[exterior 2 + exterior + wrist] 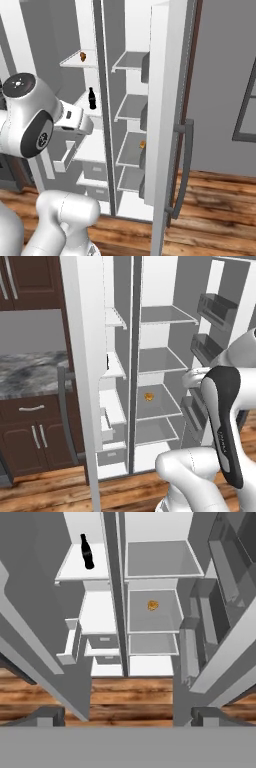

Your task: There's a chicken drumstick in the fridge that needs to be moved to the freezer for freezing. Pick up the chicken drumstick from the fridge, place it on any shelf in the freezer, and close the fridge and freezer doors when done.

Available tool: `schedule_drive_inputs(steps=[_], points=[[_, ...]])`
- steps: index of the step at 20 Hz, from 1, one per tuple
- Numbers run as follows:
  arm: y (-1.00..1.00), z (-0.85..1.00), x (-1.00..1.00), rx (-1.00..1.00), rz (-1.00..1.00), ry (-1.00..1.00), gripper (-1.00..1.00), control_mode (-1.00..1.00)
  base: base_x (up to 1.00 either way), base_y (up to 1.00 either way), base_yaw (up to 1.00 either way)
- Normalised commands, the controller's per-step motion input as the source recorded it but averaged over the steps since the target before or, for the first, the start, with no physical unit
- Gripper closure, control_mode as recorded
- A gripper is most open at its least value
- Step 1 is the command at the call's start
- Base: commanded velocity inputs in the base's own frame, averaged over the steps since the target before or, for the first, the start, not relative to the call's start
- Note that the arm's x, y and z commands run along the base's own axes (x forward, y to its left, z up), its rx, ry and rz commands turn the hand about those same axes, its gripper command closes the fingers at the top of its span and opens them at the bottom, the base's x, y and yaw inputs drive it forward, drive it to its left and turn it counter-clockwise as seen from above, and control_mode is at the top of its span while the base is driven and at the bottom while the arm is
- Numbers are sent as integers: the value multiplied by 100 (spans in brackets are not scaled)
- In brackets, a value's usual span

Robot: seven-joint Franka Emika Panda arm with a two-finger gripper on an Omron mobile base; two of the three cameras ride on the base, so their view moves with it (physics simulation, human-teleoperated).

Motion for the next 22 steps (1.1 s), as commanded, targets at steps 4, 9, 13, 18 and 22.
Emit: schedule_drive_inputs(steps=[4, 9, 13, 18, 22], points=[[-11, 0, -23, 0, 0, -4, -100, -100, -5, 0, 0], [-47, -6, -98, 0, -1, -17, -100, -100, 0, 0, 0], [-76, -8, -69, 0, -8, -6, -100, -100, 0, 0, 0], [-100, 0, 5, 1, 2, -16, -100, -100, 0, 0, 0], [-100, -10, 37, 6, 17, -21, -100, -100, 0, 0, 0]])
